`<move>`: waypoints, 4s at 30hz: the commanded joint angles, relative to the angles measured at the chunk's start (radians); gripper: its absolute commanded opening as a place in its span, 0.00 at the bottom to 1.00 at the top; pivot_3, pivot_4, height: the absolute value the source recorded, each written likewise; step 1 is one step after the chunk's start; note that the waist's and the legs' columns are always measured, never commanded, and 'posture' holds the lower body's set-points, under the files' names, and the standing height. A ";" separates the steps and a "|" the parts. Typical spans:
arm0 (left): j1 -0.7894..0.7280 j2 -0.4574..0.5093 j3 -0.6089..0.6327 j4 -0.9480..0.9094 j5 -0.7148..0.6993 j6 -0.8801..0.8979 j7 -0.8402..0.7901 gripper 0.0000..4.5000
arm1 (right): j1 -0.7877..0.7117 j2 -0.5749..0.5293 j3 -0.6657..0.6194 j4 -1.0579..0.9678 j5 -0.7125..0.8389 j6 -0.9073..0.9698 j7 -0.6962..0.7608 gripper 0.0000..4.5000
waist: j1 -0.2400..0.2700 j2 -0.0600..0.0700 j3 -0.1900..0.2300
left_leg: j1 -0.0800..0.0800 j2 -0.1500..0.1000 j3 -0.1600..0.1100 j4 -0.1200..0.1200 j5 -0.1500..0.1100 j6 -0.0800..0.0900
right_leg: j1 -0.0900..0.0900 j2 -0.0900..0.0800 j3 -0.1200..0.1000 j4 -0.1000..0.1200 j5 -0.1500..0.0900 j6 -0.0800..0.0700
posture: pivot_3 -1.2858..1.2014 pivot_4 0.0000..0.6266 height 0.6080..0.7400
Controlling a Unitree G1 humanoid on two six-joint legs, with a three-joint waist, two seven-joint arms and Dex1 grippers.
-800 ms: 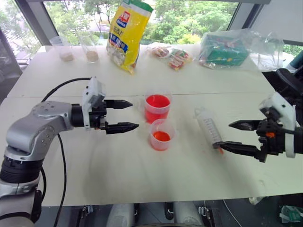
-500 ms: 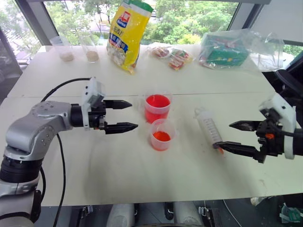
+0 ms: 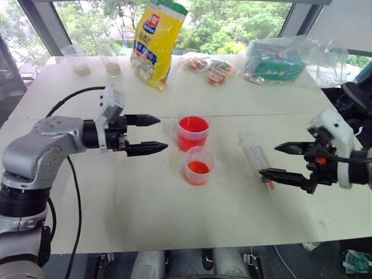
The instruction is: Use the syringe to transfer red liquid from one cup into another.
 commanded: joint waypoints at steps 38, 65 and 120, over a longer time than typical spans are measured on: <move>0.062 -0.082 0.023 -0.081 0.006 -0.055 0.110 1.00 | -0.474 0.441 0.696 0.691 -0.660 -0.041 -0.068 0.30 | -0.032 -0.002 -0.001 | 0.001 0.001 0.000 0.000 0.000 0.000 | 0.000 0.002 0.000 0.002 0.003 0.004 | 0.52 0.24 1.00; -0.145 -0.040 -0.010 0.118 0.088 -0.098 -0.019 1.00 | -0.523 1.044 0.250 0.433 -0.506 -0.890 0.019 0.30 | -0.026 0.000 0.000 | 0.000 0.001 0.000 -0.001 0.000 -0.001 | -0.002 0.001 0.000 0.003 0.003 0.004 | 0.52 0.24 1.00; -0.392 -0.219 -0.057 0.276 0.165 -0.127 -0.026 1.00 | -0.340 1.095 0.483 0.861 -0.823 -1.467 0.172 0.30 | -0.026 0.000 0.000 | 0.001 0.000 0.000 -0.001 0.001 -0.002 | -0.001 0.001 0.000 0.005 0.003 0.004 | 0.52 0.24 1.00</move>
